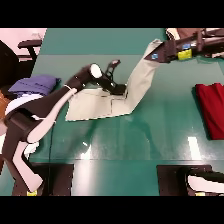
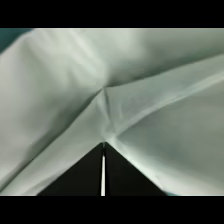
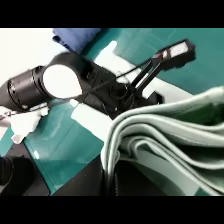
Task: Fold the shirts.
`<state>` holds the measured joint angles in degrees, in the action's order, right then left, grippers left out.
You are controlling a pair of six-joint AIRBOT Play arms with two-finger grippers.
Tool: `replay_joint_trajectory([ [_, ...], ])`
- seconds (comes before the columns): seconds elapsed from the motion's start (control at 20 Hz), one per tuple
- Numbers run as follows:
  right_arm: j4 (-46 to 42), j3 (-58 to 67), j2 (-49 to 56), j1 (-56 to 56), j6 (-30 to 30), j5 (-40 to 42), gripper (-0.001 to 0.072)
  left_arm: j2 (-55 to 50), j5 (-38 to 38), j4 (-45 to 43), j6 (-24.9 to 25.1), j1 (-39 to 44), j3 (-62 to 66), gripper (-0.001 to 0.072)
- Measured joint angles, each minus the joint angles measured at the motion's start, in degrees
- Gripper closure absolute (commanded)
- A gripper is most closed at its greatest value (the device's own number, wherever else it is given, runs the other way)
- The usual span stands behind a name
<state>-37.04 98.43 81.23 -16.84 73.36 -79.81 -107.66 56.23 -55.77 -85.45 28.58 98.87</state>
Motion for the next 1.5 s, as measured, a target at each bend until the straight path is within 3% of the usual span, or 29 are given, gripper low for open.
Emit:
replay_joint_trajectory([
  [0.3,3.3,3.93,9.07,-16.15,-2.12,8.48,0.0679,14.71,8.5,-10.34,0.24,-13.66,4.37,0.0681],
  [0.35,3.8,5.92,11.85,-19.28,-2.64,10.32,0.0492,17.57,9.4,-12.2,0.24,-16.37,4.7,0.0681],
  [0.4,4.44,8.46,15.1,-22.49,-3.1,12.22,0.0214,20.15,10.03,-13.73,0.26,-18.69,4.96,0.0681],
  [0.45,4.81,10.88,18.1,-25.16,-3.41,13.44,0.0113,22.64,10.54,-14.86,0.33,-20.92,5.16,0.0681],
  [0.65,5.05,15.63,26.29,-30.14,-3.87,13.53,0.0166,29.2,12.63,-17.79,0.39,-27.21,5.46,0.0681],
  [0.9,-1.36,4.44,23.3,-22.05,-2.12,9.57,0.02,31.45,15.06,-18.4,0.42,-28.7,5.51,0.0682],
  [0.95,-3.39,0.87,21.68,-19.41,-1.18,9.29,0.0197,31.69,15.17,-18.38,0.42,-28.46,5.51,0.0682],
  [1.0,-5.86,-3.21,19.76,-16.28,0.26,9.31,0.0146,31.8,15.28,-18.36,0.42,-28.04,5.42,0.0682],
  [1.05,-7.43,-7.08,18.01,-13.42,1.55,9.42,0.0029,31.82,15.37,-18.36,0.42,-27.45,5.2,0.0681],
  [1.3,-8.02,-22.53,13.94,-3.5,4.33,12.63,0.0045,32.02,12.79,-18.25,0.42,-24.15,3.08,0.0682],
  [1.35,-6.99,-23.74,14.38,-3.06,4.44,12.79,0.0086,32.0,12.22,-18.08,0.42,-23.67,2.64,0.0681],
  [1.5,-3.87,-23.52,17.88,-3.69,4.44,14.67,0.0087,31.93,11.04,-17.73,0.42,-23.17,1.95,0.0681],
])
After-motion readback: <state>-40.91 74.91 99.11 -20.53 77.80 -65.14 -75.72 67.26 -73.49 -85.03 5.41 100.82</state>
